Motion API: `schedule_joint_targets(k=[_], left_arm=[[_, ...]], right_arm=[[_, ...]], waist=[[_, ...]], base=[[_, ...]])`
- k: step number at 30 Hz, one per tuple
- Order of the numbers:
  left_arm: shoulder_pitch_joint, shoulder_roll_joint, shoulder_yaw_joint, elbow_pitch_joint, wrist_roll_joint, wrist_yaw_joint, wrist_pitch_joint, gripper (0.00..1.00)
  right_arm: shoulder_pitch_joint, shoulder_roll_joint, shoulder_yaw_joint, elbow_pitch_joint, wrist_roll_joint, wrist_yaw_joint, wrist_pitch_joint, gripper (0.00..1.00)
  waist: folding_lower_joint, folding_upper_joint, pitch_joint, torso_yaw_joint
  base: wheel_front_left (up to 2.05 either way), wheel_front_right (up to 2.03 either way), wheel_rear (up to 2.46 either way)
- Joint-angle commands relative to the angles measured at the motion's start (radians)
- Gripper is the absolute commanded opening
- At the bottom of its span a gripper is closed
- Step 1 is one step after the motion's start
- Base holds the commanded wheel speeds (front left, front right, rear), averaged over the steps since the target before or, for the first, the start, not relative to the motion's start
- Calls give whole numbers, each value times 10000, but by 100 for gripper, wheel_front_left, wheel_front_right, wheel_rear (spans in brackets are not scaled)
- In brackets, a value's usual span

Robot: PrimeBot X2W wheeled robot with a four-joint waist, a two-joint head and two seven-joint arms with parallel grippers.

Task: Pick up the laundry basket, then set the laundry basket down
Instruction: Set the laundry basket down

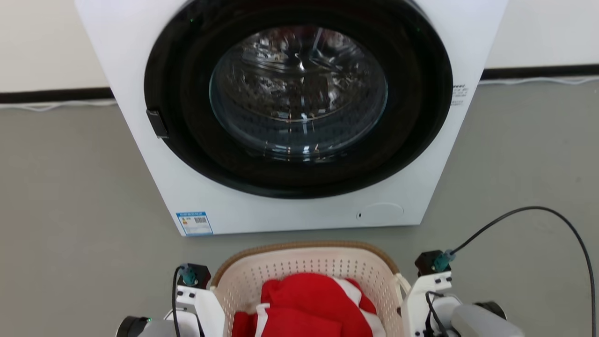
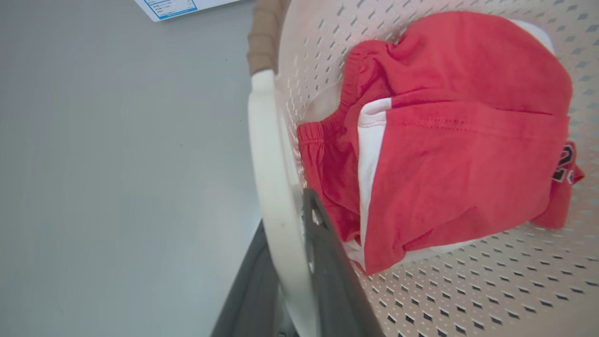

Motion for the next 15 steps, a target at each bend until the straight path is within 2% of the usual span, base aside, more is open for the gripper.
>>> schedule_joint_targets(k=[1, 10, 15], left_arm=[[-641, 239, 162, -86, 22, -63, -238, 0], [-1589, 368, 74, -85, 222, -3, -1208, 0], [-2169, 410, 84, -87, 311, 173, -1928, 0]], right_arm=[[-474, 82, 159, -288, -29, 87, -285, 0], [-1377, 126, 535, -343, -353, 87, -1493, 0], [-1989, 173, 769, -240, -586, 87, -2138, 0]], waist=[[0, 0, 291, -12], [0, 0, 2262, -8], [0, 0, 3460, -16]], base=[[0, 0, 0], [0, 0, 0], [0, 0, 0]])
